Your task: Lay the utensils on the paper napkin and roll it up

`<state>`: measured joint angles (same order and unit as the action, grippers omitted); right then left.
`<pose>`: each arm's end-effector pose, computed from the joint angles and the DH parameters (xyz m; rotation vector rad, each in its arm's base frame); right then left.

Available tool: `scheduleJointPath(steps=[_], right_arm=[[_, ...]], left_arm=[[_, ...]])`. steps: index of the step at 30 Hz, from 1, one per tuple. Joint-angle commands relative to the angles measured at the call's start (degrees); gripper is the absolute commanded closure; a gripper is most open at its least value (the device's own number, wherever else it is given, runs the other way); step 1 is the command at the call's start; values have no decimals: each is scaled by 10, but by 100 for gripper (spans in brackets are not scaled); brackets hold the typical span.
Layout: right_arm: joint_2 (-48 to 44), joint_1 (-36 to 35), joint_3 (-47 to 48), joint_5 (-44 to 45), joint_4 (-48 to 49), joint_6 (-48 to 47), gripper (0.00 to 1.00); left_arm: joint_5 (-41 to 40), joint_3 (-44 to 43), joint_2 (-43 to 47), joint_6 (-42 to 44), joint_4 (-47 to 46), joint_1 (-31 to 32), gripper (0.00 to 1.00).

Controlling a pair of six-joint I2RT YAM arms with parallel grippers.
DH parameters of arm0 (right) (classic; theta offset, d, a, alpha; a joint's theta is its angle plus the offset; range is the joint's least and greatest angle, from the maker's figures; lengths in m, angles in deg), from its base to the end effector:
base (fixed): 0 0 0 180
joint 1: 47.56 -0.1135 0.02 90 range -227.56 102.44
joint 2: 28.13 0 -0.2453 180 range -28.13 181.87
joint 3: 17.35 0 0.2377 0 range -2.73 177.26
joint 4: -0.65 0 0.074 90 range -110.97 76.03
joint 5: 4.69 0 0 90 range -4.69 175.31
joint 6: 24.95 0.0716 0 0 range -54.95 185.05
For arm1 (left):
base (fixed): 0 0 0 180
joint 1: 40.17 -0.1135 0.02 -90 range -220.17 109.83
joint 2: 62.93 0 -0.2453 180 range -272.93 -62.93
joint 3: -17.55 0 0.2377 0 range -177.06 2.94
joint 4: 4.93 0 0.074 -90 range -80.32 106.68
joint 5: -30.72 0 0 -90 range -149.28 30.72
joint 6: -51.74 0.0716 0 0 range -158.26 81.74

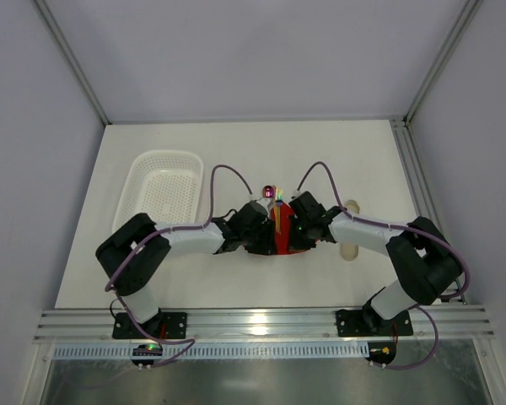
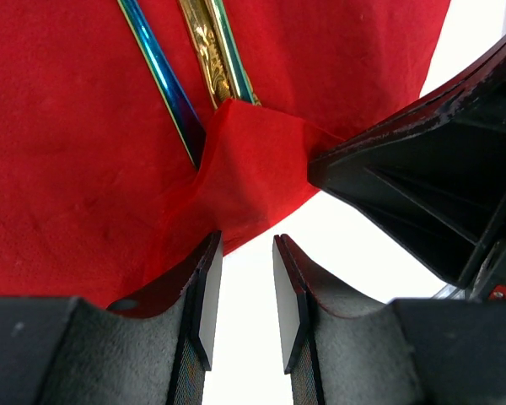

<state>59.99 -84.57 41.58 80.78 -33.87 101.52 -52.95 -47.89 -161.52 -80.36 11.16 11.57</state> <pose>0.2233 0.1754 0.1124 -0.0388 2.7813 0.4767 0.2108 -0.2800 0.1161 0.2734 2.6030 -0.8089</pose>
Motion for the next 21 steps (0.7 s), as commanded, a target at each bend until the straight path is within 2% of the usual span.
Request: scheduleJointPath(steps=[1, 21], right_arm=[[1, -3, -15, 41, 2, 4, 96], [-23, -3, -35, 59, 4, 8, 96]], left_arm=[[-22, 16, 20, 0, 29, 2, 64], [-60, 80, 95, -8, 63, 1, 64]])
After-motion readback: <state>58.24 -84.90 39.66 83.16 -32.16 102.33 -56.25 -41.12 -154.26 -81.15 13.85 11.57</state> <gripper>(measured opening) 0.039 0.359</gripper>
